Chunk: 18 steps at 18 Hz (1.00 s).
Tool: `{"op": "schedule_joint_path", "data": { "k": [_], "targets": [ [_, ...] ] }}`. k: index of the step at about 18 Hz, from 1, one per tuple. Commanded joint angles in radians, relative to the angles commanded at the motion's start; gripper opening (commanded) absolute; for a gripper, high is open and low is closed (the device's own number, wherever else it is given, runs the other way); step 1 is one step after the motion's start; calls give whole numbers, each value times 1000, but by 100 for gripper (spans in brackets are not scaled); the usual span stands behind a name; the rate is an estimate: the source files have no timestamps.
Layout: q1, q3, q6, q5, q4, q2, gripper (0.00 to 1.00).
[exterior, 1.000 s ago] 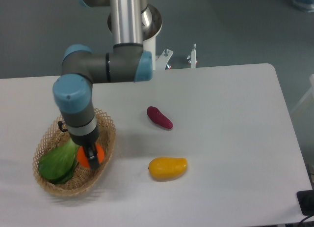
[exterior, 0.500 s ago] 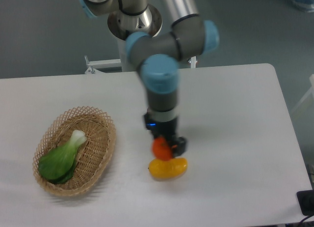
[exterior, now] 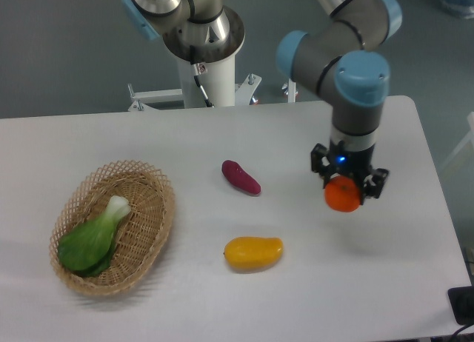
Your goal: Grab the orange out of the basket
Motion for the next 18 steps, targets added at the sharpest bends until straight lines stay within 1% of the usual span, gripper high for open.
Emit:
{"op": "schedule_joint_path", "data": {
  "k": [1,4,5,7,8,10,12,14,18],
  "targets": [
    [12,3,2,-3,5,-2,72],
    [40,17,2,-58,5,-15,72],
    [54,27,2,-57,3,-18,72],
    [54,37,2,-51,5,-29,72],
    [52,43,0,-46,3,-32,72],
    [34,70,2,13,-1,-51,72],
    [17,80,2,34,-3,-57,72],
    [15,78,-1,40,-9,-52,72],
    [12,63,0,66,-3,-48,73]
  ]
}}
